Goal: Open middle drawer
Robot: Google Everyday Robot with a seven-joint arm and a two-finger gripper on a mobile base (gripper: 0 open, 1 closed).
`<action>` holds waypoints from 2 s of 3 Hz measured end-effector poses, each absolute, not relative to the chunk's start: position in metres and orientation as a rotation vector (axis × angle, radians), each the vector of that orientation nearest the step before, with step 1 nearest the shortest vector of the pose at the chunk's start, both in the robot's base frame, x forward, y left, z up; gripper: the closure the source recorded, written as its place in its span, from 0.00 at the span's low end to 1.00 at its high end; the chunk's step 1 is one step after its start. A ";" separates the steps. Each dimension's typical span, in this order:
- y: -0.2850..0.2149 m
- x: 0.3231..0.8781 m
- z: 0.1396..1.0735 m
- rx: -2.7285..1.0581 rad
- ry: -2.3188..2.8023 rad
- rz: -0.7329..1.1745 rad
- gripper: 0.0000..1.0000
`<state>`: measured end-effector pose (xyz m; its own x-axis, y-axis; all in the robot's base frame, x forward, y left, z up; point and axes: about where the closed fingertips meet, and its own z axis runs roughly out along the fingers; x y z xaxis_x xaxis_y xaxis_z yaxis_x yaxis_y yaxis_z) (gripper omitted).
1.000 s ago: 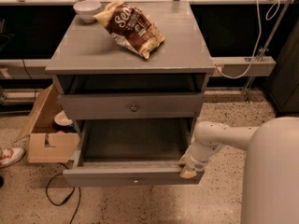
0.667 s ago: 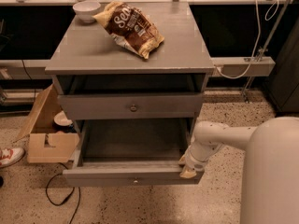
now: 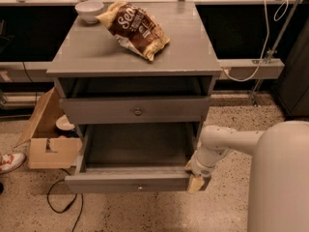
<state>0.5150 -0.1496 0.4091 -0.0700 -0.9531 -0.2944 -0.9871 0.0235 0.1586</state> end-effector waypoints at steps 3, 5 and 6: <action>-0.162 0.474 0.394 -2.011 2.249 0.616 0.21; -0.157 0.491 0.401 -2.011 2.249 0.616 0.84; -0.158 0.499 0.403 -2.011 2.249 0.616 1.00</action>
Offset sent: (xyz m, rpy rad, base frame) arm -0.1074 -0.0469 -0.0376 0.0635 0.2428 -0.1379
